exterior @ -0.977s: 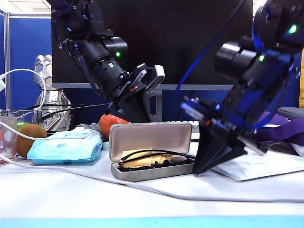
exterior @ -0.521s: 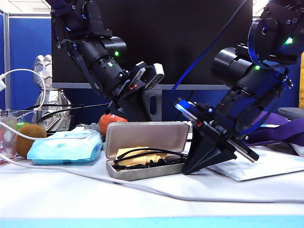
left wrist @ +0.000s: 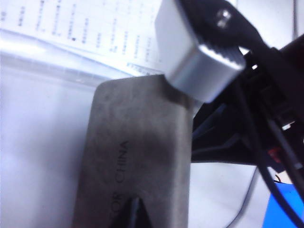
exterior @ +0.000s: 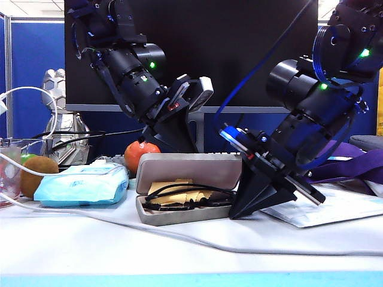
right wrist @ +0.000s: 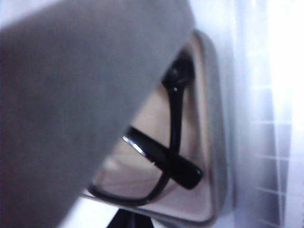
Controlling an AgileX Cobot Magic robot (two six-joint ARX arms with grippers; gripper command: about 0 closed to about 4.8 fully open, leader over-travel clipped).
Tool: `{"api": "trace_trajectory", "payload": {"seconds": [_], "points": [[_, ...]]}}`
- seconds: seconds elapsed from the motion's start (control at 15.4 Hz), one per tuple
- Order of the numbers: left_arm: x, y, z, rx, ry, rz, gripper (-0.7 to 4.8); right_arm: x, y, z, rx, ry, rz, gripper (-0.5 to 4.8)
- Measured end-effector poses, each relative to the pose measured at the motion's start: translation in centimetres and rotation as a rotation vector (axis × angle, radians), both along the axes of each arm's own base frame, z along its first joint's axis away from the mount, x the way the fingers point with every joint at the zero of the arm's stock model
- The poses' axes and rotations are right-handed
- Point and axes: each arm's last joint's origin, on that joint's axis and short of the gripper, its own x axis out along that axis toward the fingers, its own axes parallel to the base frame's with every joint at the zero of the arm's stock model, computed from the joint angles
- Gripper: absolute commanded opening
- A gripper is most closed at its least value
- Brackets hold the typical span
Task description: Pick up the glasses, fold the temples of the glasses, place the glasses into the glasses case, and finally close the glasses case.
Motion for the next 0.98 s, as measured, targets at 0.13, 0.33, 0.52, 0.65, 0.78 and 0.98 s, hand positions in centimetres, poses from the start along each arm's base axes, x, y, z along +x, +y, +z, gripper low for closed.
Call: {"api": "trace_trajectory", "payload": {"seconds": [0.13, 0.33, 0.52, 0.65, 0.78, 0.98], "points": [[0.0, 0.0, 0.0, 0.013, -0.005, 0.005, -0.05, 0.0, 0.0, 0.0, 0.001, -0.003, -0.001, -0.01], [-0.2, 0.1, -0.8, 0.03, 0.012, 0.002, -0.05, 0.1, 0.0, 0.0, 0.005, -0.013, -0.003, -0.01], [-1.0, 0.2, -2.8, 0.075, 0.088, -0.017, -0.05, 0.7, 0.3, 0.4, 0.033, -0.08, -0.009, -0.01], [-0.9, 0.2, -2.5, 0.068, 0.075, -0.017, -0.05, 0.7, 0.3, 0.4, 0.031, -0.075, -0.009, -0.01], [-1.0, 0.3, -1.8, 0.075, 0.044, -0.009, -0.05, -0.1, 0.0, 1.4, 0.004, -0.077, 0.024, -0.01], [-1.4, 0.6, 1.1, 0.058, -0.038, 0.018, -0.05, -1.2, -0.9, 5.6, 0.008, -0.203, 0.026, -0.01]]}}
